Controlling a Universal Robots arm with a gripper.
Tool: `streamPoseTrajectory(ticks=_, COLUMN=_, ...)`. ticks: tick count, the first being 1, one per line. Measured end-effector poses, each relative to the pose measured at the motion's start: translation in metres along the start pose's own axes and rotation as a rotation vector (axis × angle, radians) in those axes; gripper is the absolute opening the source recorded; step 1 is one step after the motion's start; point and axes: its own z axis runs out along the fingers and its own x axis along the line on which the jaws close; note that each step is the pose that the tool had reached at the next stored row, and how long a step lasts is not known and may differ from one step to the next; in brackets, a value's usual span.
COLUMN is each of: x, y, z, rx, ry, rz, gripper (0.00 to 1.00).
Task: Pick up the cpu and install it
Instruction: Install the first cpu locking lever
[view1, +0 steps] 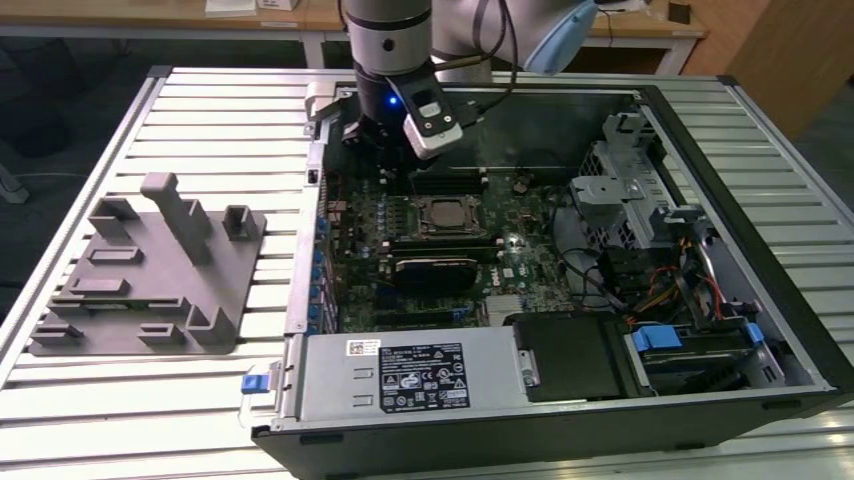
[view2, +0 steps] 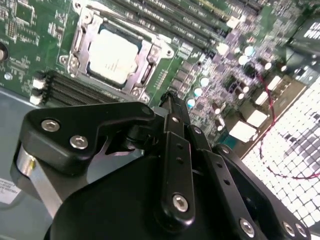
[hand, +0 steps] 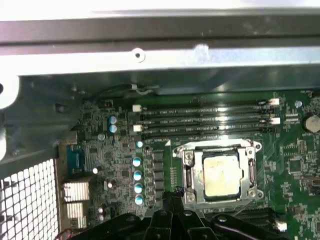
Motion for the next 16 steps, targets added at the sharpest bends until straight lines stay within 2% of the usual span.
streamPoseTrajectory(ticks=3, x=0.0015, y=-0.0001, z=0.0001, rx=-0.0275, ry=0.0017, rz=0.002, gripper=0.11)
streamPoseTrajectory(ticks=5, x=0.0030, y=-0.0002, z=0.0001, rx=-0.0357, ry=0.0023, rz=0.002, gripper=0.11)
streamPoseTrajectory(ticks=7, x=0.0039, y=-0.0003, z=0.0001, rx=-0.0493, ry=0.0032, rz=0.003, gripper=0.11)
streamPoseTrajectory(ticks=13, x=0.0054, y=-0.0004, z=0.0002, rx=-0.1067, ry=0.0069, rz=0.007, gripper=0.11)
streamPoseTrajectory(ticks=15, x=0.0058, y=-0.0004, z=0.0003, rx=-0.1215, ry=0.0078, rz=0.008, gripper=0.11)
streamPoseTrajectory(ticks=16, x=0.0063, y=-0.0004, z=0.0004, rx=-0.1253, ry=0.0080, rz=0.008, gripper=0.11)
